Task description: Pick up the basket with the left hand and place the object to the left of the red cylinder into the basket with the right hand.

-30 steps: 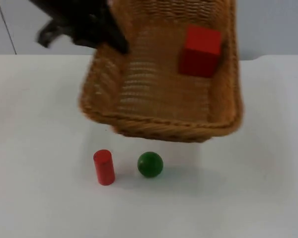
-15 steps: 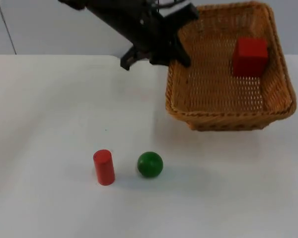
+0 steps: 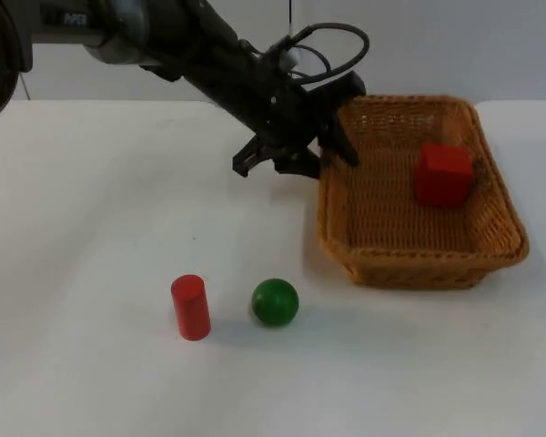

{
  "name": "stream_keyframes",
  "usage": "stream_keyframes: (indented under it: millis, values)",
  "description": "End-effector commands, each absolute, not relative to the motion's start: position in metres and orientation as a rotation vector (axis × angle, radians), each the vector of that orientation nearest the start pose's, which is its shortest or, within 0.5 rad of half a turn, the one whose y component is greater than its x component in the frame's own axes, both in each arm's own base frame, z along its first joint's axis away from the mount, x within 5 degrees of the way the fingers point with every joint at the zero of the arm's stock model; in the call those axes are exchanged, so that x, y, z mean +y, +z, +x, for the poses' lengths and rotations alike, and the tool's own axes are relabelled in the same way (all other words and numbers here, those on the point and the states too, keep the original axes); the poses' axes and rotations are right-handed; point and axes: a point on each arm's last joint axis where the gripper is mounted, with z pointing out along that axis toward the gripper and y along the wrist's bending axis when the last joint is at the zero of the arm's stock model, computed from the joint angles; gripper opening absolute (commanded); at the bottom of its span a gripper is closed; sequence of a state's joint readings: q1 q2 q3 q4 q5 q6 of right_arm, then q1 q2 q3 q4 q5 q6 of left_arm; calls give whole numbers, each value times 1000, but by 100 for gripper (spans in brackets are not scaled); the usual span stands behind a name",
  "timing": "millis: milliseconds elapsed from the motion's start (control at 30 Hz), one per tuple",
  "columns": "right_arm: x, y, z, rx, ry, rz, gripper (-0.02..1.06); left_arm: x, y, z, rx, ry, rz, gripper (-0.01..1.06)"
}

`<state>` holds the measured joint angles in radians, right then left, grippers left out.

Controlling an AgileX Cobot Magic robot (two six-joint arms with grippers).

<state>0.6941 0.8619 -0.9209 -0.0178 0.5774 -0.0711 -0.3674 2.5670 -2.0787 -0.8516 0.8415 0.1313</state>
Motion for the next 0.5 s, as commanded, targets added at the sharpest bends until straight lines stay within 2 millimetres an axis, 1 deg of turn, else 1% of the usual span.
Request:
stream_keyframes:
  millis: [0,33,67,100,167,200,233,267,333,367,400,467]
  values:
    - [109,382,133,1866,375,-759,105,-244,109,482,2708,-1101,17,64]
    - [109,382,133,1866,375,-759,105,-245,109,482,2709,-1103,20,72]
    - [109,382,133,1866,375,-759,105,-245,110,482,2706,-1103,31,78]
    - [109,382,133,1866,375,-759,105,-245,110,482,2706,-1103,31,78]
    - [109,382,133,1866,375,-759,105,-245,117,484,2680,-1105,76,83]
    - [109,382,133,1866,375,-759,105,-245,124,486,2660,-1108,102,83]
    - [109,382,133,1866,375,-759,105,-245,124,486,2660,-1108,102,83]
    - [109,382,133,1867,373,-761,105,-246,136,489,2625,-1086,148,83]
    - [109,382,133,1869,372,-762,105,-241,152,492,2609,-974,203,83]
    - [109,382,133,1869,372,-762,105,-241,152,492,2609,-974,203,83]
    - [109,382,133,1866,362,-766,105,-234,162,495,2628,-831,219,83]
    - [108,382,134,1867,351,-772,105,-223,177,495,2662,-644,237,83]
